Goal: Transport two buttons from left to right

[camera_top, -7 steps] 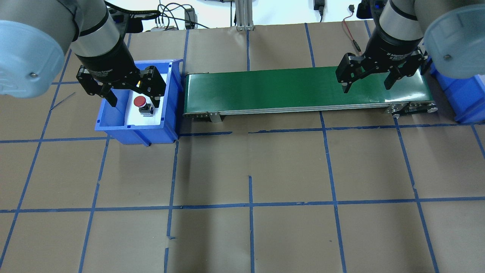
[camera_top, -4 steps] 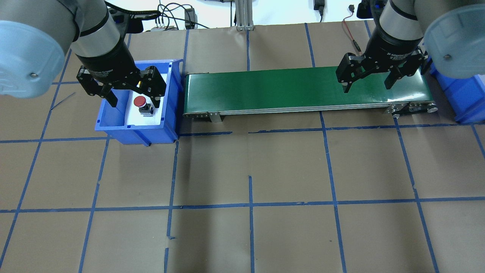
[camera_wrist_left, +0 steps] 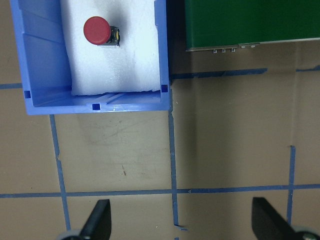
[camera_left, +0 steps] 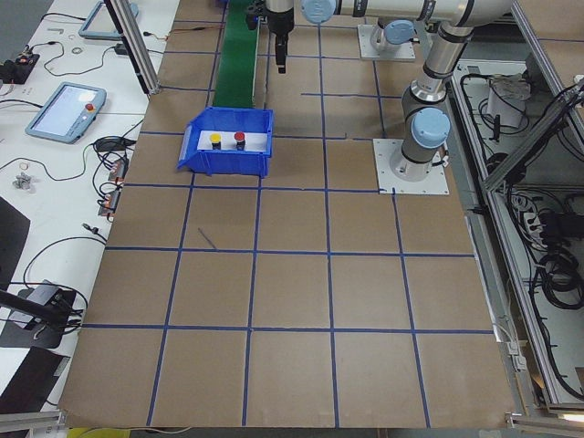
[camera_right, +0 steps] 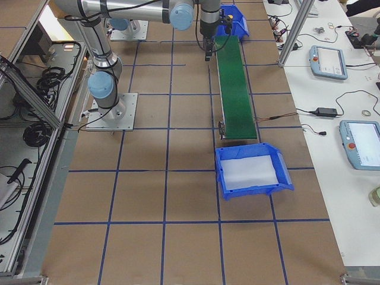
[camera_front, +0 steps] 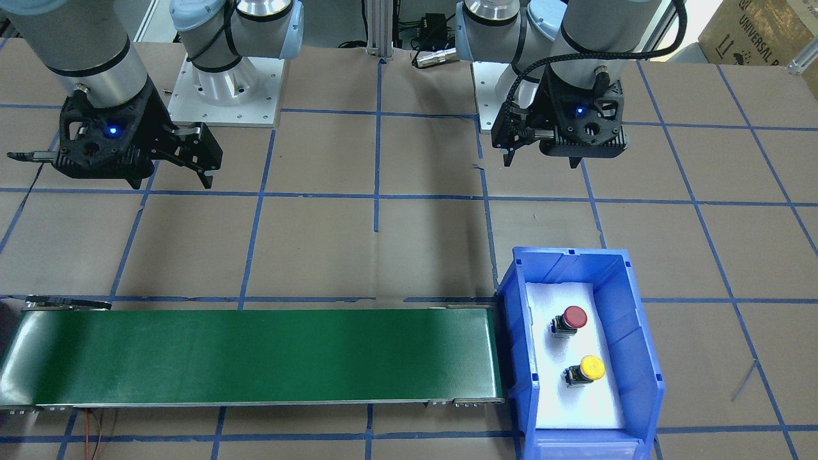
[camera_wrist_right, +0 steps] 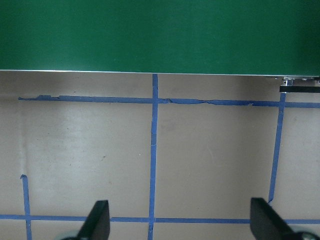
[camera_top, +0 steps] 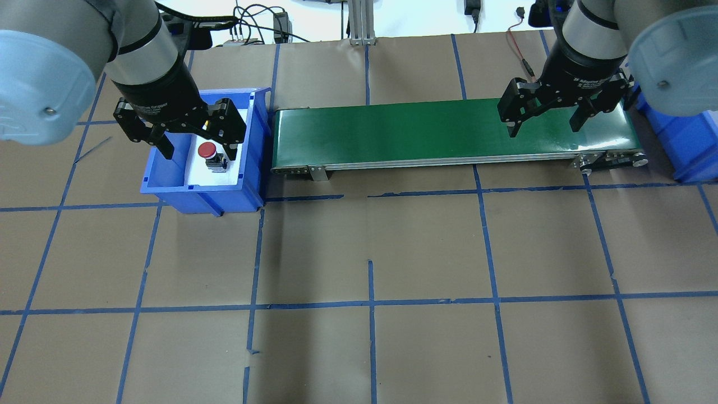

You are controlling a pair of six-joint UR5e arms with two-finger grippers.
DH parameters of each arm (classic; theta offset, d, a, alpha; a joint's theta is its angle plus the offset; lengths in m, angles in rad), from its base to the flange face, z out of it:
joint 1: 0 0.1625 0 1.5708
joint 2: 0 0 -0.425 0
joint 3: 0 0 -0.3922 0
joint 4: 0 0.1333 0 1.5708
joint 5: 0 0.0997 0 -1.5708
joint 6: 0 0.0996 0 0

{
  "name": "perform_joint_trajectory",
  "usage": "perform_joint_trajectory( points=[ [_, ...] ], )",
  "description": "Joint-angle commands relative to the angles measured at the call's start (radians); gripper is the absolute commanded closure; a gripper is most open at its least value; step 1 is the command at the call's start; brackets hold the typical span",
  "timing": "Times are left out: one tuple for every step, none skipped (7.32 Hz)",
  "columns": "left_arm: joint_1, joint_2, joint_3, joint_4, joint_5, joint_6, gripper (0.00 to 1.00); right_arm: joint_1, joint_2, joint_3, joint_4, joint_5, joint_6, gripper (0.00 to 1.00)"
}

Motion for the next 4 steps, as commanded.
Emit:
perform_joint_trajectory(
  points=[
    [0.0,0.0,0.0,0.003,-0.002,0.001,0.0,0.0,-0.001,0.0,0.001,-0.002,0.002,0.0],
    [0.0,0.0,0.0,0.003,0.0,0.001,0.0,0.0,-0.001,0.0,-0.001,0.0,0.002,0.0],
    [0.0,0.0,0.0,0.003,0.0,0.001,0.0,-0.002,0.001,-0.002,-0.001,-0.002,-0.002,0.0],
    [0.0,0.0,-0.002,0.0,0.0,-0.001,0.0,-0.002,0.001,-0.002,-0.001,-0.002,-0.007,0.0]
  ],
)
